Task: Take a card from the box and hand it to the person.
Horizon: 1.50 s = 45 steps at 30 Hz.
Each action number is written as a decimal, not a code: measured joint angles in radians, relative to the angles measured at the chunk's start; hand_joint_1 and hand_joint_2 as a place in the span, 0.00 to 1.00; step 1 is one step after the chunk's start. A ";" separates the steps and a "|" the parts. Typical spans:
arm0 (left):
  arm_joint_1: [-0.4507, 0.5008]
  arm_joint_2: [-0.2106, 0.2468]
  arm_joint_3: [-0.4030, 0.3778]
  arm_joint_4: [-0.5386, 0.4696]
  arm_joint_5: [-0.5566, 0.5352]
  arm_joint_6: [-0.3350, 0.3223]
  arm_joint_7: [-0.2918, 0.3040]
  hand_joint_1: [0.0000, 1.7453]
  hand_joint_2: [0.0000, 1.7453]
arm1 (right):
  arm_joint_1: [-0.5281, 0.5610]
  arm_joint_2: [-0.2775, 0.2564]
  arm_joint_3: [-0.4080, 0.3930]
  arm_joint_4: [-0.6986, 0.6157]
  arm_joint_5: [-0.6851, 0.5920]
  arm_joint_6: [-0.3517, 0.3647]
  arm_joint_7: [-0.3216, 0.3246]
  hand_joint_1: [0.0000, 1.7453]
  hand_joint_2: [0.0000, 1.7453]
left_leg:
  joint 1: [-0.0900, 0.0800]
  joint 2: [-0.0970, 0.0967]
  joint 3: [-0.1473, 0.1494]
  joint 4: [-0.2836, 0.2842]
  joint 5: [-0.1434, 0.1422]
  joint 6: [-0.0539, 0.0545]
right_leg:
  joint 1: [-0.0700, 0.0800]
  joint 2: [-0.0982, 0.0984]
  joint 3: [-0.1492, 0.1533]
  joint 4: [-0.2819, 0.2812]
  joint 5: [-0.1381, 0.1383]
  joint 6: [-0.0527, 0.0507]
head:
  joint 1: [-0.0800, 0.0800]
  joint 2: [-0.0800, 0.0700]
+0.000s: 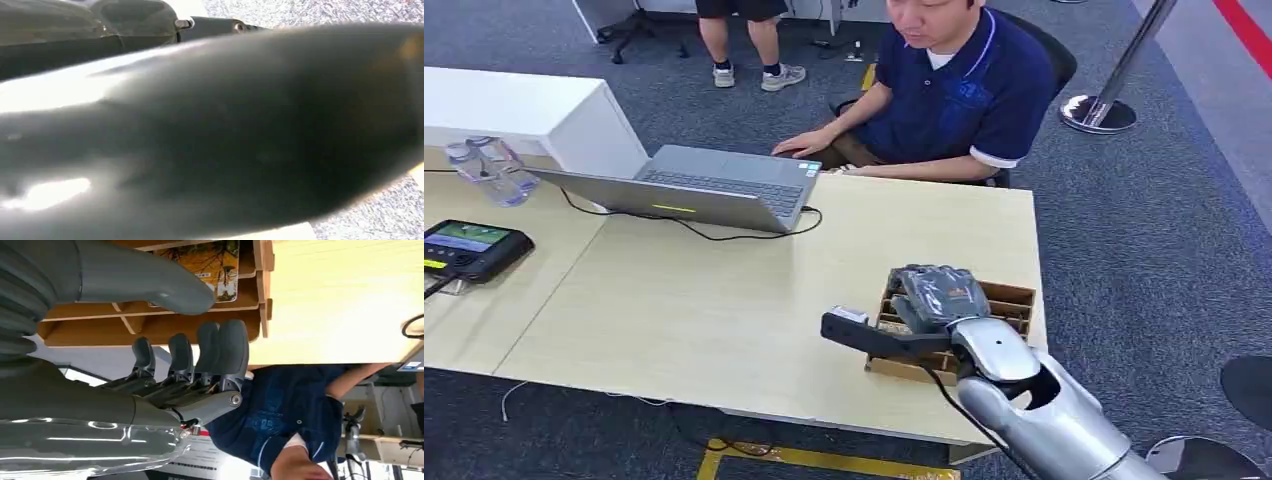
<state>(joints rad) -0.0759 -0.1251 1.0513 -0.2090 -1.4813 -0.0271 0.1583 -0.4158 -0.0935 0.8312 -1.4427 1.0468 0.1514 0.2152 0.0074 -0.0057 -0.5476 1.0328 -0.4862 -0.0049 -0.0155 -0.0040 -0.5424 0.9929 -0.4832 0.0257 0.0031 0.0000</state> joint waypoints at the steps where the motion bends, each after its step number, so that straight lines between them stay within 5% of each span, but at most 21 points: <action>1: 0.000 0.000 0.000 0.000 0.000 0.000 0.000 0.00 0.00 | 0.000 0.000 0.000 0.000 -0.002 0.000 0.000 0.62 1.00 | 0.000 0.000 0.000 0.000 0.000 0.000 | 0.000 0.000 0.000 0.000 0.000 0.000 | 0.000 0.000; 22: 0.000 0.001 0.000 0.000 0.000 0.000 0.003 0.00 0.00 | -0.014 0.000 0.018 0.028 -0.028 0.006 0.000 0.56 1.00 | 0.000 0.000 0.000 0.000 0.000 0.000 | 0.000 0.000 0.000 0.000 0.000 0.000 | 0.000 0.000; 39: 0.000 0.001 -0.002 0.000 -0.003 -0.003 0.010 0.00 0.00 | -0.029 0.001 -0.005 0.080 -0.032 -0.012 0.021 0.72 1.00 | 0.000 0.000 0.000 0.000 0.000 0.000 | 0.000 0.000 0.000 0.000 0.000 0.000 | 0.000 0.000; 45: 0.000 0.001 -0.004 0.000 -0.005 -0.005 0.010 0.00 0.00 | -0.028 0.000 -0.007 0.084 -0.029 -0.015 0.024 0.64 1.00 | 0.000 0.000 0.000 0.000 0.000 0.000 | 0.000 0.000 0.000 0.000 0.000 0.000 | 0.000 0.000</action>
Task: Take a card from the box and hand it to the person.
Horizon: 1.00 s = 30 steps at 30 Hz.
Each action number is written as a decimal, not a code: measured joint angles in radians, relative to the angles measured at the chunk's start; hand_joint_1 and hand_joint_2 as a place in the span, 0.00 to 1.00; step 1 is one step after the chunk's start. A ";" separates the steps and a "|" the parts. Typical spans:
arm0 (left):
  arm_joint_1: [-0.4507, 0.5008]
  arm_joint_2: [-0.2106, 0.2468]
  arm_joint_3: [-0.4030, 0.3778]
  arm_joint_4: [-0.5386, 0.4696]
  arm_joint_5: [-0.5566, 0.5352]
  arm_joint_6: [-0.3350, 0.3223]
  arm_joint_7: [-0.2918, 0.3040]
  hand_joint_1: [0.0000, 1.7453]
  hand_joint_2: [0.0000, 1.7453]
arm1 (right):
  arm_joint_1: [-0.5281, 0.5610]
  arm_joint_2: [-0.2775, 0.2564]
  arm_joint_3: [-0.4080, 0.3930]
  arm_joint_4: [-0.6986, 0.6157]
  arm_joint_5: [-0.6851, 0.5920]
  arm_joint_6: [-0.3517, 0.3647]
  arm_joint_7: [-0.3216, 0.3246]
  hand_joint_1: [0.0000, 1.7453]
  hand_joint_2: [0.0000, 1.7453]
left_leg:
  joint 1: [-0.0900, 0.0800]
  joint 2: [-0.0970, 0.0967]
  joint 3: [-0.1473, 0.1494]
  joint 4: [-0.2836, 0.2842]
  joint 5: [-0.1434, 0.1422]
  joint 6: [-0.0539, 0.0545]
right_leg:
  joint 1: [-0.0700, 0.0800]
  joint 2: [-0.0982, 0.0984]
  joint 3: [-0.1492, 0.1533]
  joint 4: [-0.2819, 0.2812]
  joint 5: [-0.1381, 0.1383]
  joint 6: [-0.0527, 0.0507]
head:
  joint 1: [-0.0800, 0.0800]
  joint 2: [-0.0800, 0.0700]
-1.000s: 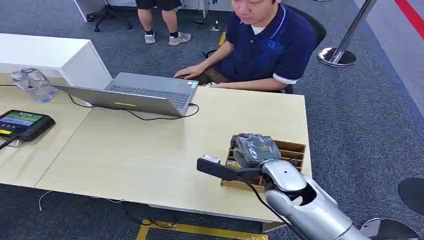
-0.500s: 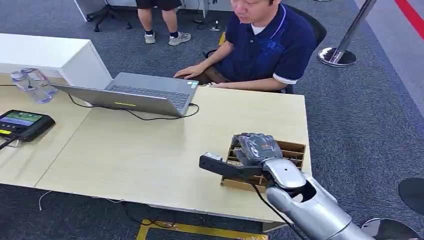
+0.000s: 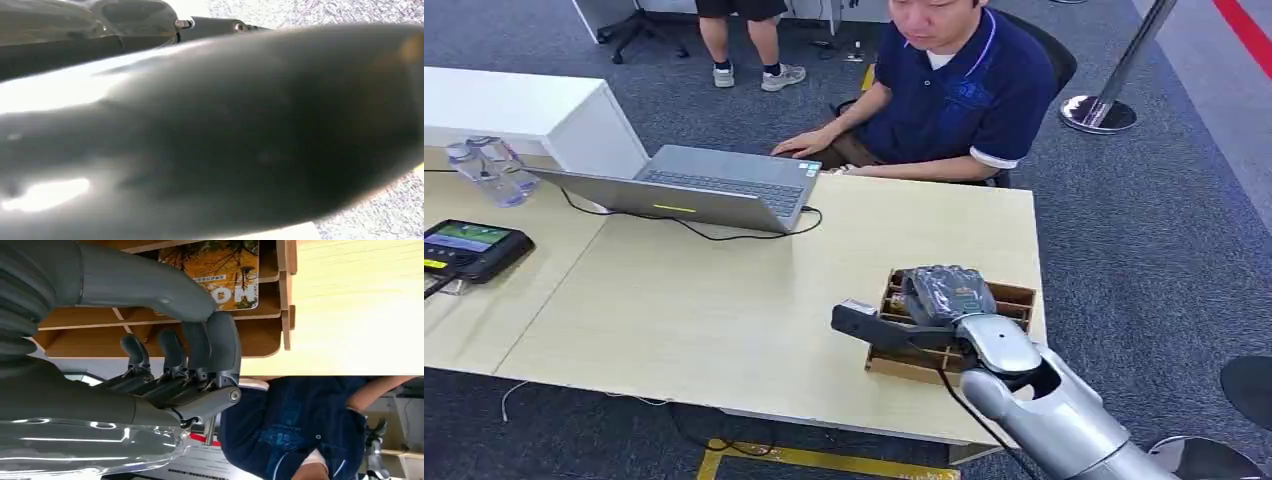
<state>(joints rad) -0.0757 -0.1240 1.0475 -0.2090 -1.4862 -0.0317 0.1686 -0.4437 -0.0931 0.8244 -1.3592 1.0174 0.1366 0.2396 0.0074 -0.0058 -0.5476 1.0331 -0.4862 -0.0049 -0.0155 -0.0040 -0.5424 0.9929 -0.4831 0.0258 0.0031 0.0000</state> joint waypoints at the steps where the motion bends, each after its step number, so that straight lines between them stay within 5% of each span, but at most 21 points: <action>1: 0.000 0.000 -0.002 0.000 -0.001 0.000 0.000 0.00 0.00 | 0.000 0.000 0.000 0.000 0.001 0.000 0.000 0.65 1.00 | 0.000 0.000 0.000 0.000 0.000 0.000 | 0.000 0.000 0.000 0.000 0.000 0.000 | 0.000 0.000; 11: 0.000 0.001 -0.005 0.000 -0.002 -0.010 -0.001 0.00 0.00 | 0.015 0.000 0.000 -0.002 0.003 0.012 0.000 0.58 1.00 | 0.000 0.000 0.000 0.001 0.000 0.000 | 0.000 0.000 0.000 0.000 0.000 0.000 | 0.000 0.000; 16: 0.000 0.001 -0.005 0.000 -0.003 -0.010 -0.001 0.00 0.00 | 0.020 0.000 0.000 -0.008 0.003 0.013 0.000 0.67 1.00 | 0.000 0.000 0.000 0.001 0.000 0.000 | 0.000 0.000 0.000 0.000 0.000 0.000 | 0.000 0.000; 18: 0.000 0.001 -0.007 0.000 -0.003 -0.010 -0.001 0.00 0.00 | 0.023 0.000 0.000 -0.009 0.003 0.014 0.000 0.63 1.00 | 0.000 0.000 0.000 0.001 0.000 0.000 | 0.000 0.000 0.000 0.000 0.000 0.000 | 0.000 0.000; 21: 0.000 0.001 -0.012 0.000 -0.003 -0.010 -0.001 0.00 0.00 | 0.023 -0.001 0.000 -0.009 0.003 0.015 -0.001 0.68 1.00 | 0.000 0.000 0.000 0.001 0.000 0.000 | 0.000 0.000 0.000 0.000 0.000 0.000 | 0.000 0.000; 26: 0.000 0.001 -0.013 0.000 -0.003 -0.011 -0.001 0.00 0.00 | 0.023 -0.001 0.000 -0.009 0.002 0.021 -0.006 0.94 1.00 | 0.000 0.000 0.000 0.001 0.000 0.000 | 0.000 0.000 0.000 0.000 0.000 0.000 | 0.000 0.000; 30: 0.000 0.001 -0.013 0.000 -0.003 -0.011 -0.001 0.00 0.00 | 0.023 -0.002 0.000 -0.009 0.000 0.021 -0.006 0.98 1.00 | 0.000 0.000 0.000 0.001 0.000 0.000 | 0.000 0.000 0.000 0.000 0.000 0.000 | 0.000 0.000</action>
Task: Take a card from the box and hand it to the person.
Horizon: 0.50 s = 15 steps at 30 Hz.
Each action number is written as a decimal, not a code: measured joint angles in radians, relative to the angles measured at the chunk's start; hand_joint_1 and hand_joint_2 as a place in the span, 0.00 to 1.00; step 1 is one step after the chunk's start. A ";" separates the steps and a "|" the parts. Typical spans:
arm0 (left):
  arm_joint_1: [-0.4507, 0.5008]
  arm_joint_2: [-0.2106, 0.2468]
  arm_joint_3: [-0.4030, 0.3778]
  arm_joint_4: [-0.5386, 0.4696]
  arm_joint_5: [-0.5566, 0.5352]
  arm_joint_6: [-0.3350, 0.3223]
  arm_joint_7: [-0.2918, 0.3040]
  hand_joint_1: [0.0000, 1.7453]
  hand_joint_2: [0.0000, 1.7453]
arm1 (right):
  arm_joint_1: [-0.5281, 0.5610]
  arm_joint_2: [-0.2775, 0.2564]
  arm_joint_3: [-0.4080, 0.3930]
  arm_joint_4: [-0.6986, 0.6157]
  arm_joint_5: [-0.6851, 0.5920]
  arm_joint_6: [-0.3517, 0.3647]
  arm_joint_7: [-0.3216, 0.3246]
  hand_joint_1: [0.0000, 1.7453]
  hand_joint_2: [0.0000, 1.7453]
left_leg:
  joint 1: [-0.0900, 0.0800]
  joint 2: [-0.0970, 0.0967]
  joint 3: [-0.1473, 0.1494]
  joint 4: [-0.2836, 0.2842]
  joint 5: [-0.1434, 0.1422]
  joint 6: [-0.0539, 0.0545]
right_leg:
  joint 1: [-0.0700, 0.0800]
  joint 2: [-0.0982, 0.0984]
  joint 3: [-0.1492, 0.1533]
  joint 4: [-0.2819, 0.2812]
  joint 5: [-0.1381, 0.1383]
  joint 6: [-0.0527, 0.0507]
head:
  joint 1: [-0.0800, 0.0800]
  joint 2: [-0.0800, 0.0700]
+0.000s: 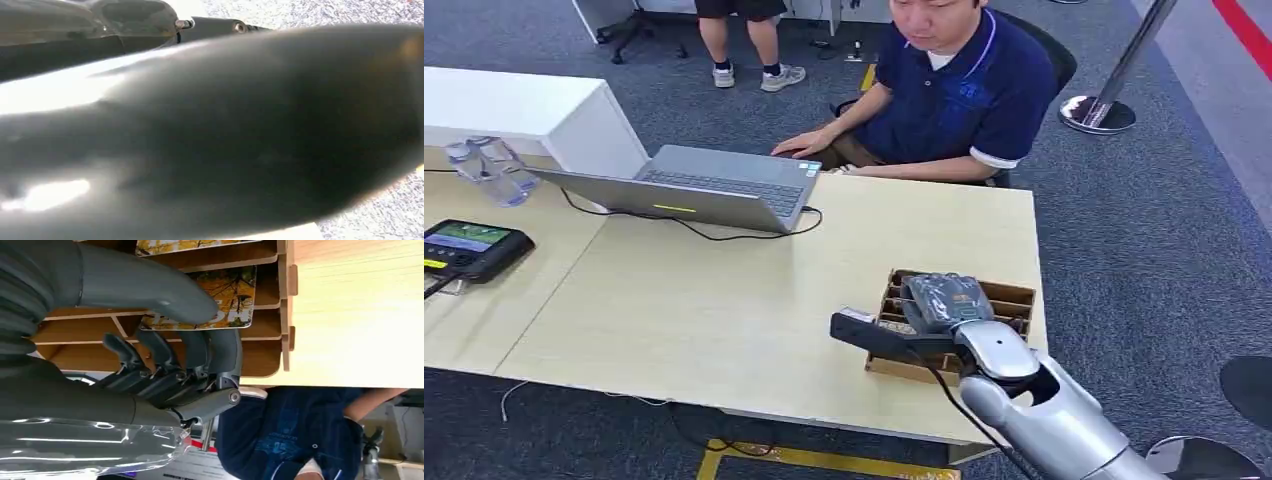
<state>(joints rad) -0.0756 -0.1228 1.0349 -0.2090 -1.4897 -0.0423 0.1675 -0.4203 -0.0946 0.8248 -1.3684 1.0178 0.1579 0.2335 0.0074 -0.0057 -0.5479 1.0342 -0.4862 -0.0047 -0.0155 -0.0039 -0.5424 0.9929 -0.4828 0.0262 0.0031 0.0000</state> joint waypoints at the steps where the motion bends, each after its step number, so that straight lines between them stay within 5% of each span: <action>1: 0.000 0.000 0.000 0.000 0.000 0.000 0.000 0.00 0.00 | 0.000 0.000 0.000 0.000 0.000 0.000 0.000 0.98 1.00 | 0.000 0.000 0.000 0.000 0.000 0.000 | 0.000 0.000 0.000 0.000 0.000 0.000 | 0.000 0.000; 10: 0.000 0.000 0.000 0.000 0.000 -0.002 0.000 0.00 0.00 | 0.000 0.000 0.000 0.000 -0.002 0.000 0.000 1.00 1.00 | 0.000 0.000 0.000 0.000 0.000 0.000 | 0.000 0.000 0.000 0.000 0.000 0.001 | 0.000 0.000; 11: 0.000 0.000 0.000 0.000 0.000 -0.005 0.000 0.00 1.00 | 0.000 0.000 0.000 0.000 -0.002 0.000 0.000 1.00 1.00 | 0.000 0.000 0.000 0.000 0.000 0.000 | 0.000 0.000 0.000 0.000 0.000 0.001 | 0.000 0.000; 15: 0.000 0.003 0.000 0.000 0.008 -0.027 -0.017 0.00 1.00 | 0.000 0.000 0.000 0.000 -0.002 0.002 0.000 1.00 1.00 | 0.000 0.000 0.000 0.000 0.000 0.000 | 0.000 0.000 0.000 0.000 0.000 0.001 | 0.000 0.000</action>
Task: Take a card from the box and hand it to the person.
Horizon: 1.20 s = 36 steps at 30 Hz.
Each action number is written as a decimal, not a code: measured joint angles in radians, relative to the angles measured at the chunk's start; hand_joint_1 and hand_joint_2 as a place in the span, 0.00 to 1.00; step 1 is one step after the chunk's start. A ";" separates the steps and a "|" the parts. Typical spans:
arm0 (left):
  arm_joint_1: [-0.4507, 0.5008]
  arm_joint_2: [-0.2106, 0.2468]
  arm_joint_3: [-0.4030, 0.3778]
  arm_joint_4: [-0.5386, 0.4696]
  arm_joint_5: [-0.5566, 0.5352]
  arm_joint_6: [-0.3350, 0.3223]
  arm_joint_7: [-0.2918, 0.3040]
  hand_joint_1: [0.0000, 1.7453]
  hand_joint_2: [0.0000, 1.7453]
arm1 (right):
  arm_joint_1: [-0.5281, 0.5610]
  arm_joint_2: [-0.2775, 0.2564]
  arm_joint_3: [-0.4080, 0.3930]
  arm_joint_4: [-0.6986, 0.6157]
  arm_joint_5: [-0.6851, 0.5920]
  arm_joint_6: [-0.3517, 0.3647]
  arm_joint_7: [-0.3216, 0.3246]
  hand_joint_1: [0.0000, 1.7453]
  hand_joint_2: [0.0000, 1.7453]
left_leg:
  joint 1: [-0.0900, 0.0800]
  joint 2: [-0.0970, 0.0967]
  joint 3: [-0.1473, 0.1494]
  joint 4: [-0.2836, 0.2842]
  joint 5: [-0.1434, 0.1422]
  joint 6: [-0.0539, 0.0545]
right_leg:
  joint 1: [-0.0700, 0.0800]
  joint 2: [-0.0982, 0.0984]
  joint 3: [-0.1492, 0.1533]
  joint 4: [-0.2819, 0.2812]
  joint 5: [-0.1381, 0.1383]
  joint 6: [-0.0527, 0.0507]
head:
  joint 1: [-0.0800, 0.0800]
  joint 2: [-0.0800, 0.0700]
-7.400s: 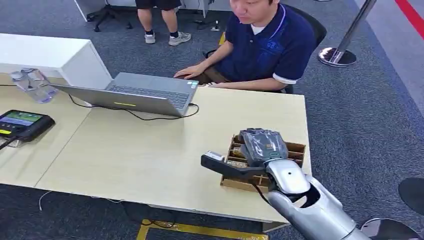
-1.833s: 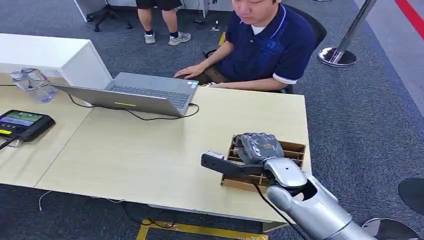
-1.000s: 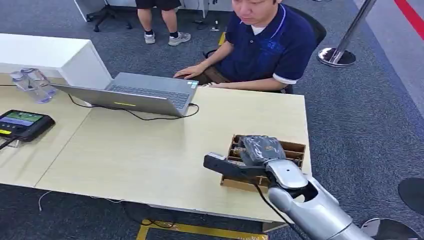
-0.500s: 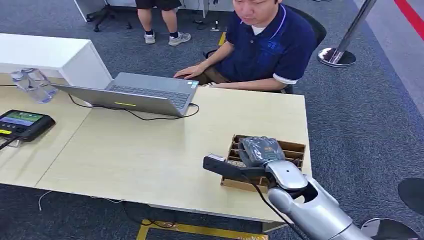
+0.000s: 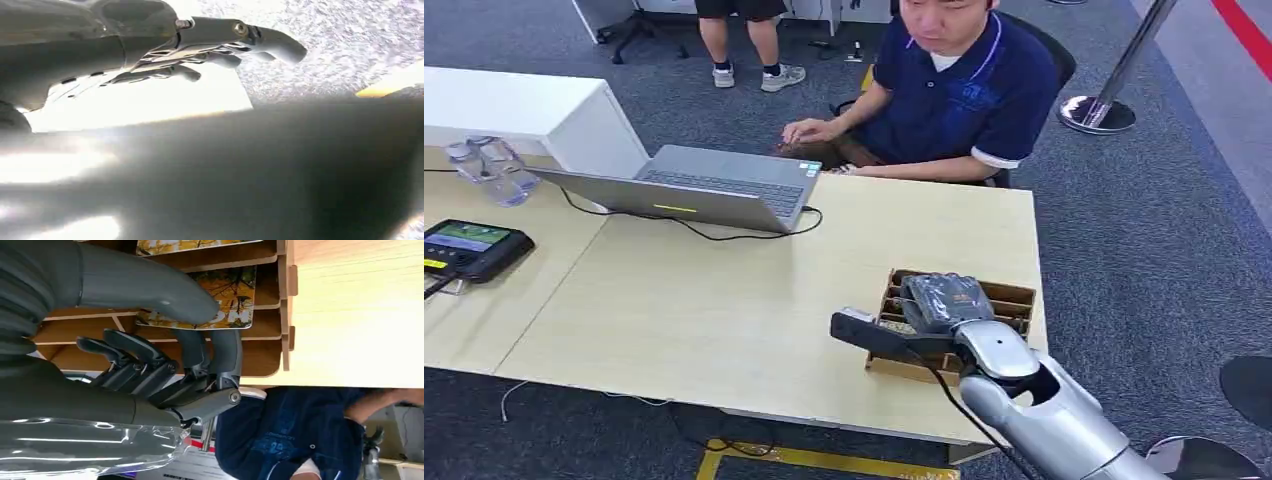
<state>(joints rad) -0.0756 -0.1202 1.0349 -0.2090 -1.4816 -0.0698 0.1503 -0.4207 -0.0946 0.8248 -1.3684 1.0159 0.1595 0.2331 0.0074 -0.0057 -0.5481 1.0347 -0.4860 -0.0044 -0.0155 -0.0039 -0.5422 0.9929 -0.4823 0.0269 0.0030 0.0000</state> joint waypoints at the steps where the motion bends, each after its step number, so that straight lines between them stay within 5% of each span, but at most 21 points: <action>1: 0.000 0.001 0.000 0.000 0.000 -0.002 -0.001 0.00 1.00 | 0.000 0.000 0.000 0.000 0.000 0.000 0.000 1.00 1.00 | 0.000 0.000 0.000 0.000 0.000 0.000 | 0.000 0.000 0.000 0.000 0.000 0.000 | 0.000 0.000; 36: 0.000 0.014 0.000 0.000 0.005 -0.002 -0.017 0.00 1.00 | -0.046 -0.007 -0.118 -0.153 -0.065 -0.011 -0.021 1.00 1.00 | 0.000 0.000 -0.002 0.002 0.001 0.001 | 0.000 0.000 -0.001 0.000 0.001 0.001 | 0.000 0.000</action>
<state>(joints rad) -0.0756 -0.1061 1.0349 -0.2090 -1.4771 -0.0721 0.1335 -0.4670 -0.1015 0.7068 -1.5217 0.9513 0.1488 0.2124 0.0074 -0.0057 -0.5500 1.0364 -0.4855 -0.0035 -0.0156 -0.0040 -0.5429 0.9929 -0.4810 0.0279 0.0031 0.0000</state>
